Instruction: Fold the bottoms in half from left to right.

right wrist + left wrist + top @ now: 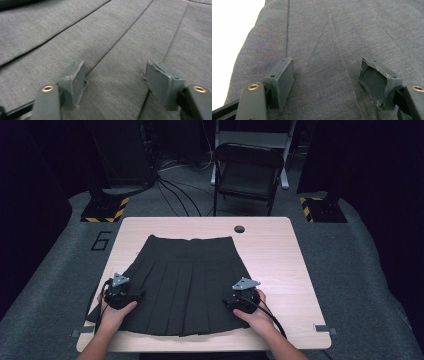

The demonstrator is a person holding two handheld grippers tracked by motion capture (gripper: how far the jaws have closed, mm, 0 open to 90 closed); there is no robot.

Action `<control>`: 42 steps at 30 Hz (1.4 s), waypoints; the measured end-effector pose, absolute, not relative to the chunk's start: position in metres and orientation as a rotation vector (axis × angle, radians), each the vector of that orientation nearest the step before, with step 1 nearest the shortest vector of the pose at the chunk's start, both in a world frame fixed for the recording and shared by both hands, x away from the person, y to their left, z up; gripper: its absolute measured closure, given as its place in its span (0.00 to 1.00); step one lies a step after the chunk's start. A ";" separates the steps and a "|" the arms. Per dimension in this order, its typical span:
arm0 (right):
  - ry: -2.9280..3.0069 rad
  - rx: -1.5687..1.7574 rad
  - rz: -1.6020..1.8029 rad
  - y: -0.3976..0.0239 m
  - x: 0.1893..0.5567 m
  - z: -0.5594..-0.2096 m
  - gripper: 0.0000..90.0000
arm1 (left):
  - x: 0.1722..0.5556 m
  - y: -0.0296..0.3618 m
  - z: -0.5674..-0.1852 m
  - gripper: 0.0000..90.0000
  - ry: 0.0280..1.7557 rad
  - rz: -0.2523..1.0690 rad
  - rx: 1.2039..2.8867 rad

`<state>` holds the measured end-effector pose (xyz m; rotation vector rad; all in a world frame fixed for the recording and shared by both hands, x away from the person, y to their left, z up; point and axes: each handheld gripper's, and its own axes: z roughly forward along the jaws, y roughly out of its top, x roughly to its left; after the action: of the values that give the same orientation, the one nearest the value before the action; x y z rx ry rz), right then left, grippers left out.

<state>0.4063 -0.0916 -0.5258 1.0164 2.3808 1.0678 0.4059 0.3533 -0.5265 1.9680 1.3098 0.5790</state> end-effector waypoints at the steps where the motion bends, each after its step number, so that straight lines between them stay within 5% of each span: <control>1: 2.373 1.026 1.069 -0.091 0.407 -0.526 0.31 | 0.406 0.353 -0.526 0.29 1.310 0.580 1.968; 10: 2.380 1.066 1.046 -0.092 0.411 -0.527 0.20 | 0.405 0.352 -0.528 0.28 1.303 0.596 1.963; 42: 2.383 1.065 1.043 -0.092 0.411 -0.527 0.20 | 0.415 0.346 -0.511 0.38 1.390 0.521 1.909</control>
<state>0.4112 -0.0917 -0.5265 1.0648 2.3828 1.0432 0.4148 0.3455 -0.5109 1.9090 1.3899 0.5213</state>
